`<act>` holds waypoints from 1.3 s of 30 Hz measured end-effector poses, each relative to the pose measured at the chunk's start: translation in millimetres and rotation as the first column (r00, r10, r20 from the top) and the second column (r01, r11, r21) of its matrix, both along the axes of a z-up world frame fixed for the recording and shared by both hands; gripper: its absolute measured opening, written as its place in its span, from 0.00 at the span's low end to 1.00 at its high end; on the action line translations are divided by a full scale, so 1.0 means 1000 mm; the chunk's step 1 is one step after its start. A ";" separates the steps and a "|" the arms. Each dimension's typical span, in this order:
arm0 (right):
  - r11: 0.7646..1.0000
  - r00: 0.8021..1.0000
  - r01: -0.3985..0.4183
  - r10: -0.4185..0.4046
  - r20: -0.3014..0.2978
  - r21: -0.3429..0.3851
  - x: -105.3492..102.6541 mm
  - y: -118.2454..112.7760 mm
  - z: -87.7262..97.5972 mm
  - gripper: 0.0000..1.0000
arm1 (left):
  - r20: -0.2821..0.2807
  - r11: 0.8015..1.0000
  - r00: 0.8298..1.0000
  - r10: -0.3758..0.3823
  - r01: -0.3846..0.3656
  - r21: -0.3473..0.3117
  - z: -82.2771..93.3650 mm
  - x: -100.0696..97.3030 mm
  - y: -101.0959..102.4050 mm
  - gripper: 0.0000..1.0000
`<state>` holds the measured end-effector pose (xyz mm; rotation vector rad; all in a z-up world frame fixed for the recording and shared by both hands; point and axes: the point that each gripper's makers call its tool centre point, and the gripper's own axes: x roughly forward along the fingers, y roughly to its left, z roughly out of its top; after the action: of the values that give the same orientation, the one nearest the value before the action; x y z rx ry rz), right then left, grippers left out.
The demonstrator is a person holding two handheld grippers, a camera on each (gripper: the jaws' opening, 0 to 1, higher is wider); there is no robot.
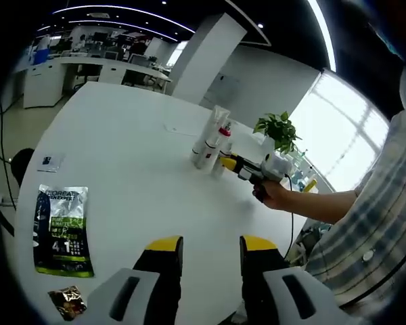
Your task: Arrange the skincare products in the storage area until every visible bottle or jar stands upright without overlapping.
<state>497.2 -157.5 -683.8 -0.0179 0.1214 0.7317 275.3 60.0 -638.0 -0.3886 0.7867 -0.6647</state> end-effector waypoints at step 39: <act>0.991 0.997 0.078 -0.081 -0.022 -0.112 0.013 -0.008 -0.005 0.20 | 0.020 1.000 1.000 0.012 -0.012 0.002 0.000 0.002 0.003 0.33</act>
<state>510.1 -165.6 -688.9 -0.1086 0.1869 0.6455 277.2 62.9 -637.7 -0.3842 0.7650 -0.6555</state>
